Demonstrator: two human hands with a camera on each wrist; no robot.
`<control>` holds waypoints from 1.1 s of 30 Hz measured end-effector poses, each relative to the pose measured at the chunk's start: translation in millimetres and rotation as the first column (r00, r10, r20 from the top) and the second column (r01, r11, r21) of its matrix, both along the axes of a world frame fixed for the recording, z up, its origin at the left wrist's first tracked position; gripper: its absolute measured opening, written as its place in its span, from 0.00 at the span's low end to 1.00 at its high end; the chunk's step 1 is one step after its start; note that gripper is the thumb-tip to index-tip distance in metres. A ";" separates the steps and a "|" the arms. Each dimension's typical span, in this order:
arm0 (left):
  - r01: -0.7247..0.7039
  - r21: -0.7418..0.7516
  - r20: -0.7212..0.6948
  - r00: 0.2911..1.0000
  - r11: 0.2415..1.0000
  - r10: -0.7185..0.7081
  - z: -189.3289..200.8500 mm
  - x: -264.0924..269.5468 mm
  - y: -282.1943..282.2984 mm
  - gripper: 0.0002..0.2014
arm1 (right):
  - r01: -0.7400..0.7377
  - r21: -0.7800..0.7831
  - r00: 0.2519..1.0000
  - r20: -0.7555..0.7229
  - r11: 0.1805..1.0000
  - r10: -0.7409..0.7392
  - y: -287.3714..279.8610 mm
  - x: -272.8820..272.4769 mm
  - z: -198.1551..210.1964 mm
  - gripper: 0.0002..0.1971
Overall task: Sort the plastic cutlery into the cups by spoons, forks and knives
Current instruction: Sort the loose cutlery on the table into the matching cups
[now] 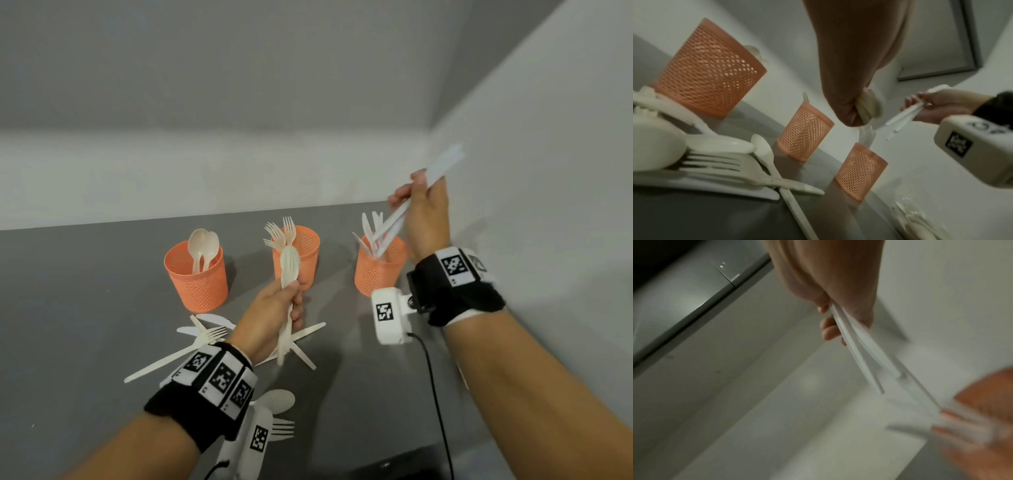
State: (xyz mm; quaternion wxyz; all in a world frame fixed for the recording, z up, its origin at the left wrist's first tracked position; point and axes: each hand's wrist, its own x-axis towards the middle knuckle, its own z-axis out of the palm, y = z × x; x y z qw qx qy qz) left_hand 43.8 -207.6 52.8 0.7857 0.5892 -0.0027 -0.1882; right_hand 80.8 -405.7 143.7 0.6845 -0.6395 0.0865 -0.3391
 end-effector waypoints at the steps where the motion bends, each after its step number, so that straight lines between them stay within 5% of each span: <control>1: 0.012 -0.011 0.008 1.000 1.000 -0.012 2.8 1.0 1.1 0.10 | 0.040 -0.074 0.998 0.048 0.996 -0.036 -9.6 5.6 2.3 0.08; 4: 0.064 -0.036 0.032 0.998 0.997 -0.063 7.5 0.2 1.1 0.14 | 0.042 -0.245 0.999 0.011 0.969 -0.041 -24.3 22.4 -13.5 0.09; 10: 0.055 -0.051 -0.024 0.998 0.997 -0.056 12.4 2.9 -0.4 0.13 | -0.238 -0.307 0.895 -0.438 0.922 0.086 -31.2 38.7 -54.7 0.19; 13: 0.028 0.041 0.018 0.999 0.999 -0.029 13.4 5.0 2.8 0.12 | 0.009 -0.526 0.977 -0.175 0.850 -0.118 -16.3 32.5 -46.2 0.24; 15: 0.013 0.114 0.045 0.999 0.993 -0.018 14.3 5.8 3.6 0.09 | 0.055 -0.564 0.998 0.003 0.824 -0.064 10.3 20.9 -36.4 0.17; 17: 0.002 0.174 0.079 0.997 0.985 -0.016 16.4 5.8 4.7 0.09 | -0.174 -0.546 0.984 -0.117 0.820 0.131 46.2 6.7 -33.8 0.12; 19: -0.002 0.214 0.149 0.988 0.977 -0.030 22.2 5.3 10.1 0.13 | -0.432 -0.526 0.891 -0.374 0.733 0.257 81.0 -2.6 -39.6 0.13; 22: 0.032 0.163 0.250 0.966 0.986 -0.073 29.6 0.7 13.7 0.15 | -0.544 -0.611 0.831 -0.488 0.574 0.268 104.0 -4.0 -51.3 0.10; 26: 0.018 0.071 0.170 0.985 0.997 -0.030 24.5 2.1 23.3 0.17 | -0.611 -0.319 0.750 -0.528 0.725 0.399 96.7 1.8 -41.6 0.11; 30: -0.153 0.253 0.185 0.977 0.955 0.107 7.7 17.9 52.2 0.13 | -0.329 -0.273 0.932 -0.251 0.904 0.263 87.2 25.0 -11.6 0.10; 33: -0.240 0.258 0.273 0.947 0.936 0.168 6.3 26.4 72.1 0.08 | -0.122 -0.383 0.991 -0.102 0.916 0.090 80.4 45.4 -15.5 0.12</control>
